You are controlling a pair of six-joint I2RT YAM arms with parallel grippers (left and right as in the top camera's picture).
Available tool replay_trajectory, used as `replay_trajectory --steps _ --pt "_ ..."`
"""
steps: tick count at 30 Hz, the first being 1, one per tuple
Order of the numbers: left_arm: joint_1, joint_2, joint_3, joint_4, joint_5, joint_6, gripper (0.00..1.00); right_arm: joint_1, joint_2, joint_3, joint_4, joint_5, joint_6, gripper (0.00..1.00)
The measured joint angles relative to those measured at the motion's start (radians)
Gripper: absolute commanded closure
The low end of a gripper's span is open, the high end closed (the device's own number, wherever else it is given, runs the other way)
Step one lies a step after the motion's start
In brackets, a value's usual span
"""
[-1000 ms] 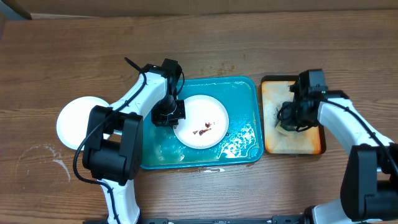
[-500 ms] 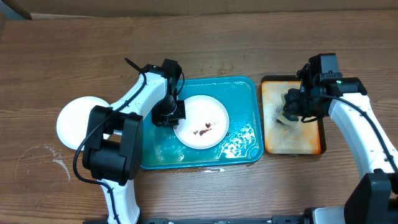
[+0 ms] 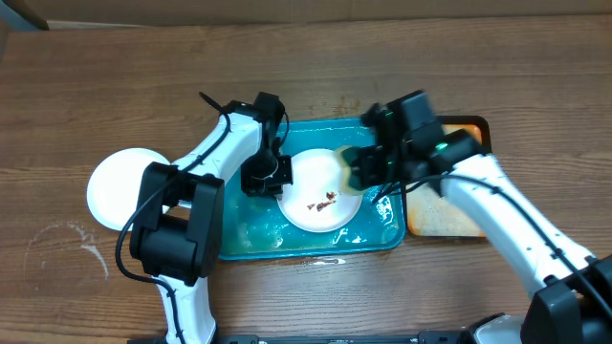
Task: Clean dirty plates on tray and stack at the side
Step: 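Lift the sponge from the orange tray with the right gripper, then scrub the white plate with the sponge while the left gripper holds it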
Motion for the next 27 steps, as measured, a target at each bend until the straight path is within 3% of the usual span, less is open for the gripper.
replay_trajectory --steps 8,17,27 --pt "-0.025 0.000 -0.002 0.000 0.005 0.000 0.96 0.145 0.110 0.000 0.075 0.049 0.158 0.96" --pt "-0.025 0.000 -0.002 0.000 0.005 0.000 0.96 0.153 0.250 0.000 0.137 0.019 0.282 0.96" --pt "-0.025 0.000 -0.002 0.000 0.005 0.000 0.92 0.169 0.272 0.000 0.161 -0.031 0.325 0.96"
